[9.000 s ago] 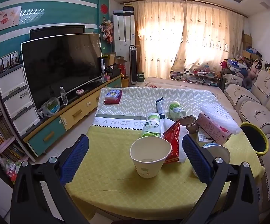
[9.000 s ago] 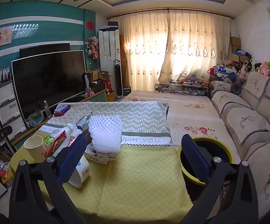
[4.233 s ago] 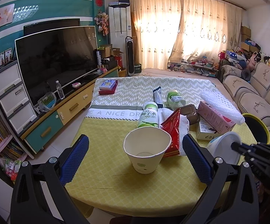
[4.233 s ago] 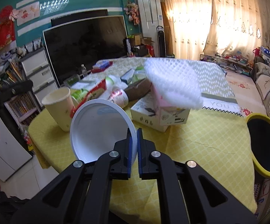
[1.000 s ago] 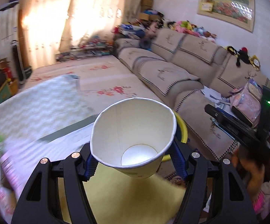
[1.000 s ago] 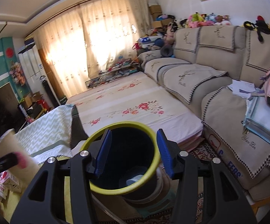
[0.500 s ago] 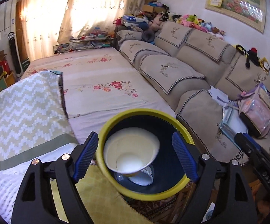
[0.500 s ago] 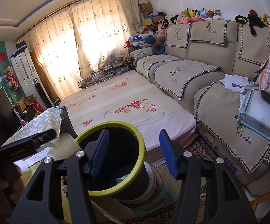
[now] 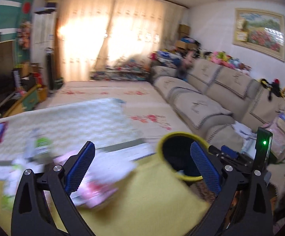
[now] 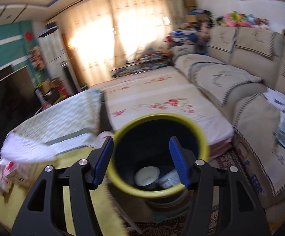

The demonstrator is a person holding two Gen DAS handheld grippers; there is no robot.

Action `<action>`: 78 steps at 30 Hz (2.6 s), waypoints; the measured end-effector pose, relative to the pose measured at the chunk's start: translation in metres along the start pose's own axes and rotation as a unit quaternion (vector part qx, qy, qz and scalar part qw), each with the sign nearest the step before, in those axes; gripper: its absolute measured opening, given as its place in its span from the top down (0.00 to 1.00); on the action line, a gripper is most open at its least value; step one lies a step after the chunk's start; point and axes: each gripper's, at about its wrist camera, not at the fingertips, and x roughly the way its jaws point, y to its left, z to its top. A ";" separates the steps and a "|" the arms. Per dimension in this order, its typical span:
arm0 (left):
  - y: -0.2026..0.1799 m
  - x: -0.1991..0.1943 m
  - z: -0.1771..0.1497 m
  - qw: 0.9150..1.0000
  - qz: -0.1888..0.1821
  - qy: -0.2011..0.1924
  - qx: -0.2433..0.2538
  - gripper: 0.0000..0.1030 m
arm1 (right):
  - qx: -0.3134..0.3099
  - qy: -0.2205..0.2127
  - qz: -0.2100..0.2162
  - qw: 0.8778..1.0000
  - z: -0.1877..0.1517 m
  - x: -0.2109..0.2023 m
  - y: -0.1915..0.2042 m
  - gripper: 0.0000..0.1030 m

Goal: Collect trash
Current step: 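Grasp the white foam net with the right gripper, then drop the foam net into the yellow bin from the right gripper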

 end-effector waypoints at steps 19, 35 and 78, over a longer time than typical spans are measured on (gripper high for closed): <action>0.156 -0.113 -0.079 0.978 0.174 0.006 -0.114 0.05 | -0.207 0.029 0.155 0.966 -0.040 0.002 0.170 0.45; 0.135 -0.096 -0.081 0.982 0.162 0.019 -0.096 0.05 | -0.250 0.013 0.185 0.950 -0.034 0.010 0.229 0.82; 0.127 -0.072 -0.091 0.983 0.161 0.045 -0.081 0.05 | -0.034 -0.033 0.009 0.999 0.009 0.015 0.014 0.61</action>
